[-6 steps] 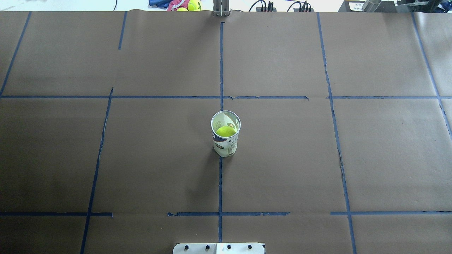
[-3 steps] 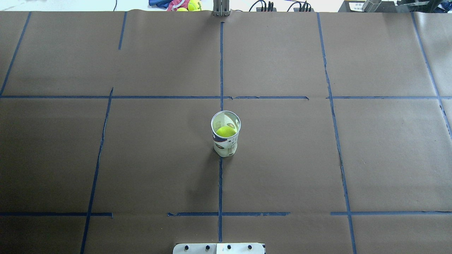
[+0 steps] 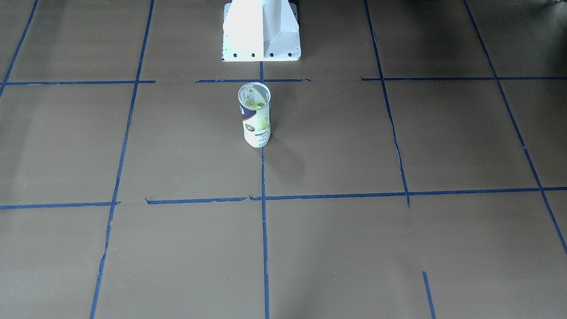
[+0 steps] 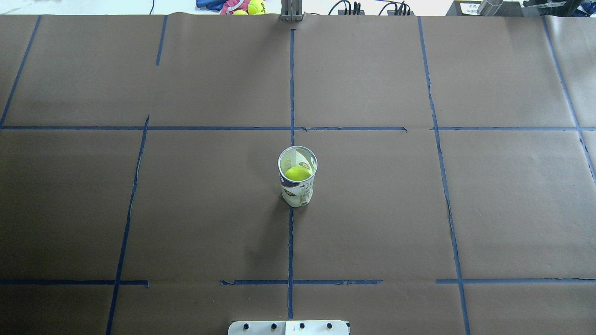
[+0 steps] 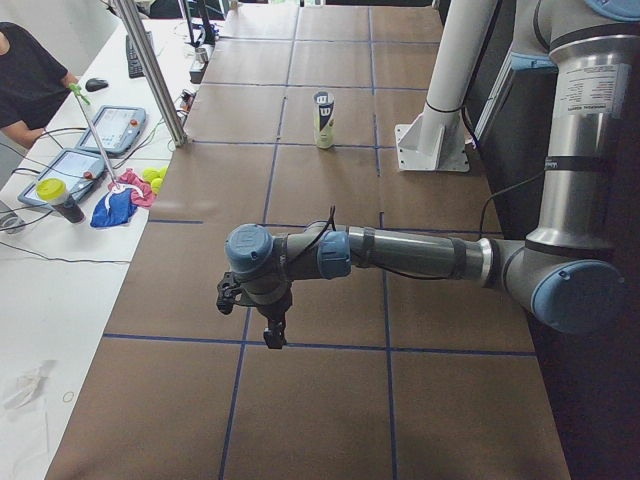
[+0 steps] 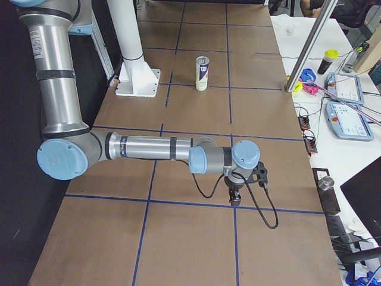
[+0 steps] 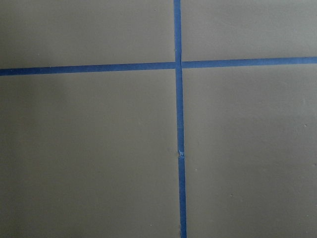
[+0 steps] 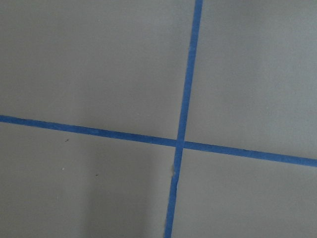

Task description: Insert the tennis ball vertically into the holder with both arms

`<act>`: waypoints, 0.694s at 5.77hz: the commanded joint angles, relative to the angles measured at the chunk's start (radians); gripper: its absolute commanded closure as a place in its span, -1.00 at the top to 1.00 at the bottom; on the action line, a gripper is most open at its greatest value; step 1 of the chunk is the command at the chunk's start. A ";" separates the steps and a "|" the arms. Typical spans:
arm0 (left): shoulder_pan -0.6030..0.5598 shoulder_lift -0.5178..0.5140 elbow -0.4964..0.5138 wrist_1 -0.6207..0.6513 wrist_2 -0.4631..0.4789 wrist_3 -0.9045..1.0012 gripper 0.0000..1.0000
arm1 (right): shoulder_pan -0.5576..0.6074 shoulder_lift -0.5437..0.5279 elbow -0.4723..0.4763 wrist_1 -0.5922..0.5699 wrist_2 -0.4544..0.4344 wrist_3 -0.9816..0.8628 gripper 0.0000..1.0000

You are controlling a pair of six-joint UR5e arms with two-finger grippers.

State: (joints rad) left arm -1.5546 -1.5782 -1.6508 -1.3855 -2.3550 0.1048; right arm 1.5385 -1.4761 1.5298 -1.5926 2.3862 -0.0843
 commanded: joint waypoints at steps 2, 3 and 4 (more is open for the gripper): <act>0.002 0.001 -0.009 -0.009 -0.004 0.000 1.00 | -0.009 -0.062 0.121 -0.096 -0.056 -0.029 0.99; 0.002 0.001 -0.006 -0.010 -0.036 0.001 1.00 | -0.009 -0.072 0.119 -0.099 -0.051 -0.029 1.00; 0.002 0.001 -0.009 -0.012 -0.043 0.003 1.00 | -0.009 -0.081 0.121 -0.098 -0.053 -0.031 1.00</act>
State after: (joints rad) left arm -1.5524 -1.5770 -1.6581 -1.3959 -2.3856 0.1059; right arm 1.5295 -1.5476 1.6491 -1.6902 2.3333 -0.1136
